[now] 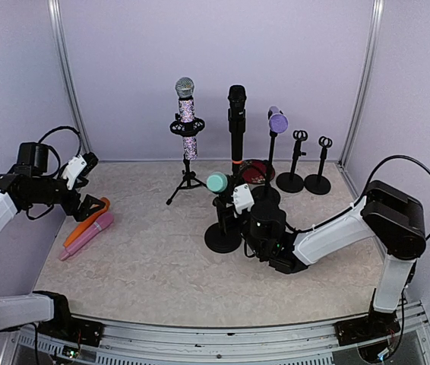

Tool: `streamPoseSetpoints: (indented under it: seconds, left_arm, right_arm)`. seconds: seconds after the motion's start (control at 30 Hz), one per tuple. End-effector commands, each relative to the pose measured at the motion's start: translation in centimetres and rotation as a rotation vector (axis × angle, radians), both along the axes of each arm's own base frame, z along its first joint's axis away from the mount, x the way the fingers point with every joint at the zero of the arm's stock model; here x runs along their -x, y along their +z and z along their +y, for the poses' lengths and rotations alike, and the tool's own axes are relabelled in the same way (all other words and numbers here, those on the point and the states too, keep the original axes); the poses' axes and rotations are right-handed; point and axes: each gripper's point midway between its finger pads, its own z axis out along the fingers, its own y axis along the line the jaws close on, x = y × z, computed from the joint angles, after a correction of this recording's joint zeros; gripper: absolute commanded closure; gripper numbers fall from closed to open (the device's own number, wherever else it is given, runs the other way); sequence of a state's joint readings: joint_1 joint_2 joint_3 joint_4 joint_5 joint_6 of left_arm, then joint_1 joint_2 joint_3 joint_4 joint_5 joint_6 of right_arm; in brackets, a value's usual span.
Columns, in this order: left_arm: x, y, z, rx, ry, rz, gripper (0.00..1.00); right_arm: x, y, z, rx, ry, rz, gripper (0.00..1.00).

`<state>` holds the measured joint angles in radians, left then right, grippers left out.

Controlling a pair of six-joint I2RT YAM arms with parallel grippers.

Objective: Remove the microphone from the stand
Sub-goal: Pick up the microphone stand with the microphone from the center of the board.

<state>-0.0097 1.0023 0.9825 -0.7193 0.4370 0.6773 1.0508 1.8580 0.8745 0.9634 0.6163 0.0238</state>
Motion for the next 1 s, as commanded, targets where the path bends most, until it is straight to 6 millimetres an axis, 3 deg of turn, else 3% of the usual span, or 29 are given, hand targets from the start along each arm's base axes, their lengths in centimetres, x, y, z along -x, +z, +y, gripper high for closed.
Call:
streamPoseSetpoints:
  seconds: [0.0,0.17,0.37,0.73,0.83,0.97]
  left_arm:
    - [0.8,0.9,-1.3,0.039,-0.048,-0.003,0.01]
    - [1.6,1.2,-2.3,0.055,-0.084,-0.001,0.01]
    - [2.0,1.1,-3.3,0.057,-0.117,0.009,0.01]
    - [2.5,1.3,-3.8,0.057,-0.139,0.013,0.01]
    - [2.6,1.3,-4.2,0.072,-0.145,0.011,0.01]
    - [2.8,1.1,-4.7,0.094,-0.157,0.030,0.01]
  right_arm:
    - [-0.2,0.7,0.5,-0.073,-0.016,-0.047,0.43]
    - [0.1,1.3,0.5,-0.121,0.003,-0.066,0.71]
    - [1.9,2.7,2.5,-0.175,0.167,-0.105,1.00]
    - [6.1,4.8,8.6,-0.227,0.568,-0.134,1.00]
    - [7.2,4.4,11.3,-0.205,0.708,-0.114,1.00]
    - [8.8,2.3,14.3,-0.155,0.874,-0.063,1.00]
